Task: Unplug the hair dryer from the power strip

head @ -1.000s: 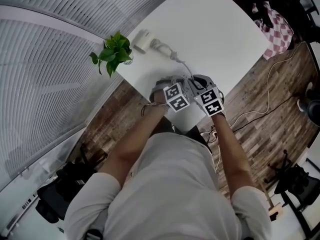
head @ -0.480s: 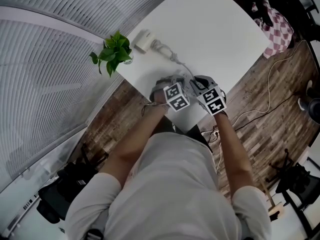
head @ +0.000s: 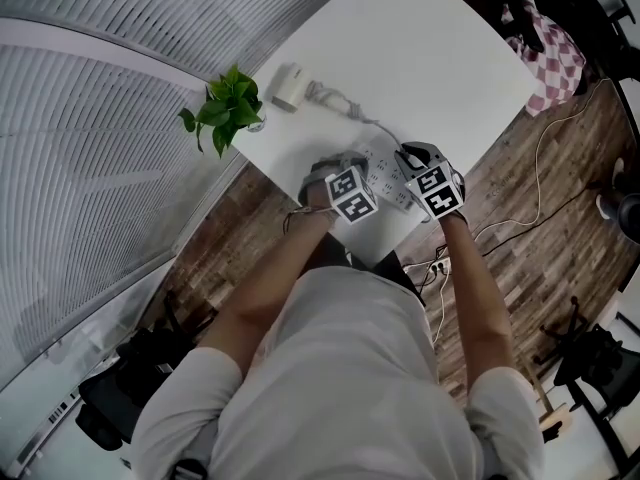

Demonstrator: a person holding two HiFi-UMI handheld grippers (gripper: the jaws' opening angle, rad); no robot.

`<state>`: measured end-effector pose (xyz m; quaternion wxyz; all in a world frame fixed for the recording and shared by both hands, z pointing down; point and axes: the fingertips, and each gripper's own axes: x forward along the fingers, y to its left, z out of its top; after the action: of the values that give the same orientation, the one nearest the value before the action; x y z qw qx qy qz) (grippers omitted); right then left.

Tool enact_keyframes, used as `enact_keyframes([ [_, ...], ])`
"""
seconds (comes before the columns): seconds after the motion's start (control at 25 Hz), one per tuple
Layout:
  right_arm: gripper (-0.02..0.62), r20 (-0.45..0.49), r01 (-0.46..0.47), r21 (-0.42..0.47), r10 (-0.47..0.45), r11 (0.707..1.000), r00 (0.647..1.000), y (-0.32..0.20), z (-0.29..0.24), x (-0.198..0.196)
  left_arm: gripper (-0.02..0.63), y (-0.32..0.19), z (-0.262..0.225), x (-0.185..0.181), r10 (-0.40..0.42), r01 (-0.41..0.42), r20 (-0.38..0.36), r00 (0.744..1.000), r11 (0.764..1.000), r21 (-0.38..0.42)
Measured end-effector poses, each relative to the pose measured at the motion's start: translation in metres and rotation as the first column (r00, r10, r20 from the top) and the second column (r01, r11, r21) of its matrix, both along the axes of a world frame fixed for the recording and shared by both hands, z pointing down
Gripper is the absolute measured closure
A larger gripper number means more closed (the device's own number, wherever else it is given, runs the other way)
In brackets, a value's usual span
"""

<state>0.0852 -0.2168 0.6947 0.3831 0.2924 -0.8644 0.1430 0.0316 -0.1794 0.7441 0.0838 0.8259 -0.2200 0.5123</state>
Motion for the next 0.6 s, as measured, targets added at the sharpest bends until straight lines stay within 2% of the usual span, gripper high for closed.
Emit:
enact_keyframes([
  [0.28,0.520,-0.059,0.014,0.023,-0.013,1.000,0.998,-0.023,0.001,0.018,0.577,0.000,0.000,0.000,0.004,-0.004,-0.004,1.000,1.000,-0.005],
  [0.6,0.518,-0.069,0.005,0.005,-0.004,1.000,0.998,-0.020,0.013,0.020,0.577,0.000,-0.001,0.001,0.022,-0.022,0.008,1.000,1.000,0.008],
])
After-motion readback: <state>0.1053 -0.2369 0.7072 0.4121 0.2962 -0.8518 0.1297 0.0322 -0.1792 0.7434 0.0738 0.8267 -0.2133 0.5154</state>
